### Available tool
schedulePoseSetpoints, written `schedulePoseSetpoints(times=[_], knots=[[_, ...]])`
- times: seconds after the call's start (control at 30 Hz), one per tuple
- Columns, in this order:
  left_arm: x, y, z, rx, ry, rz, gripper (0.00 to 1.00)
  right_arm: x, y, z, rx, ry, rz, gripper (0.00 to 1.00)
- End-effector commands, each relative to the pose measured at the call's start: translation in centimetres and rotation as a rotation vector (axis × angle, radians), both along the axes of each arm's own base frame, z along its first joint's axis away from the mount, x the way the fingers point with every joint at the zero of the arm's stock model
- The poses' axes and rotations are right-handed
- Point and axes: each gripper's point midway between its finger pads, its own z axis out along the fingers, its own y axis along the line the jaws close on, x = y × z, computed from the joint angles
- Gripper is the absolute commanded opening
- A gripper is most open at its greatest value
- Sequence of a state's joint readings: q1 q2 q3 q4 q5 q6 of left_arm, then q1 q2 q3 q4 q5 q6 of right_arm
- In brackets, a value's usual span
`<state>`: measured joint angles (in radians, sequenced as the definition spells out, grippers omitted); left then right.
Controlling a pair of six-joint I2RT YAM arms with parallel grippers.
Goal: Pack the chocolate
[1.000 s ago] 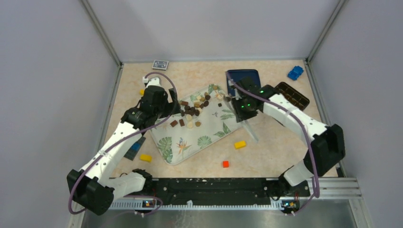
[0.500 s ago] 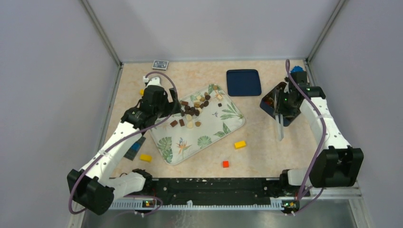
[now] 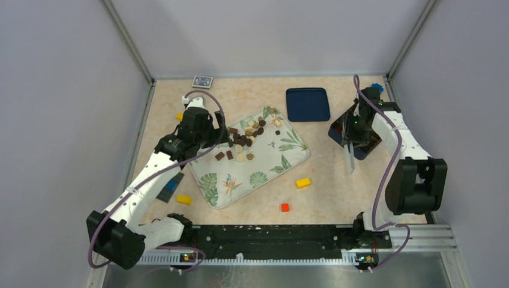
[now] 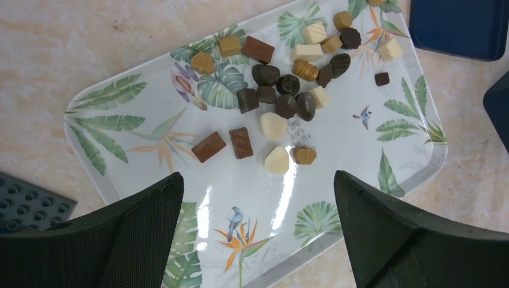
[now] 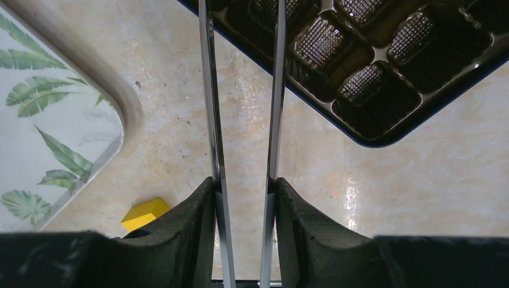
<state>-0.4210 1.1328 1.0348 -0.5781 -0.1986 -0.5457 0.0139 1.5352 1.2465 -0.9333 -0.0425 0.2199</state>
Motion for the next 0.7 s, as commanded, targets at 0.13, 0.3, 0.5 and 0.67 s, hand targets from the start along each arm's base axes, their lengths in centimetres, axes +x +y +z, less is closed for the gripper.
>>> schedulePoseSetpoints(times=[0.13,0.3,0.5,0.67], knots=[[1.2,-0.1,1.5,-0.007,-0.059,-0.004,0.99,3.1,-0.7,1.7,-0.022,-0.098,-0.014,0.19],[1.3,0.1,1.4,-0.003,-0.057,0.0,0.99,3.4,-0.7,1.2,-0.022,-0.091,-0.018,0.23],[1.2,0.2,1.3,-0.005,-0.056,0.001,0.99,3.3,-0.7,1.5,-0.023,-0.097,-0.02,0.41],[1.2,0.1,1.3,-0.01,-0.056,0.0,0.99,3.2,-0.7,2.4,-0.023,-0.122,-0.021,0.44]])
